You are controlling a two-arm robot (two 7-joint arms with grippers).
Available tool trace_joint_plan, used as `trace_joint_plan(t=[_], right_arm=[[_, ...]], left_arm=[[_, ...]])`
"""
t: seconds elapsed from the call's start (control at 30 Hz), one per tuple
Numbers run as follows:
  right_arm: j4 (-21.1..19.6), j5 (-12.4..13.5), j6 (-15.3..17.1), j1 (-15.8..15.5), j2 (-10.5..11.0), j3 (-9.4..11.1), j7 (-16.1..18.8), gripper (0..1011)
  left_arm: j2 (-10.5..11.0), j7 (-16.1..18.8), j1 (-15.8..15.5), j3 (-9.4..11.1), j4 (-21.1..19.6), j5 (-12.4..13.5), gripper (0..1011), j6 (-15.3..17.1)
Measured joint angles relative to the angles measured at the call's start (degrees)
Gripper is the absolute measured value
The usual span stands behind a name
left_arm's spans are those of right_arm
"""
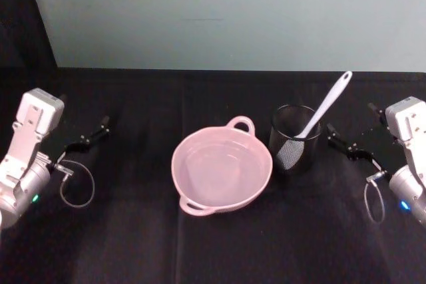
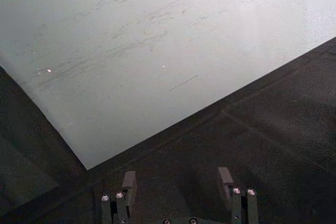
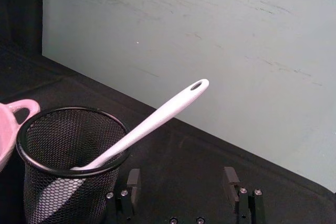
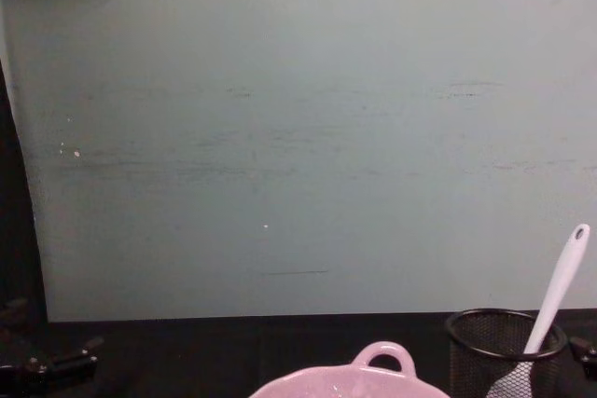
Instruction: Use the one hand to pick up the spoon and stir the clear water in the bowl.
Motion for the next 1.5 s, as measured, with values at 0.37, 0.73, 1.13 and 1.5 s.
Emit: trace_joint_plan(t=[0.37, 0.73, 1.13, 1.5], right_arm=[[0.00, 0.00, 0.00, 0.00, 0.00, 0.00, 0.00, 1002], [-1.09, -0.12, 0.16, -0.93, 0.25, 0.66, -0.44, 1002], [-9.92, 2.80, -1.39, -9.48, 1.82, 6.92, -2.91, 1002], [-9.17, 20.00, 0.79, -7.79, -3.02, 11.31, 8.22, 1002]], left_arm=[[0.00, 0.00, 0.00, 0.00, 0.00, 0.00, 1011, 0.00], [-0.01, 0.00, 0.00, 0.00, 0.00, 0.00, 1011, 0.00], [0.00, 0.00, 0.00, 0.00, 0.00, 0.00, 1011, 0.00], [0.00, 0.00, 0.00, 0.00, 0.00, 0.00, 1011, 0.00]])
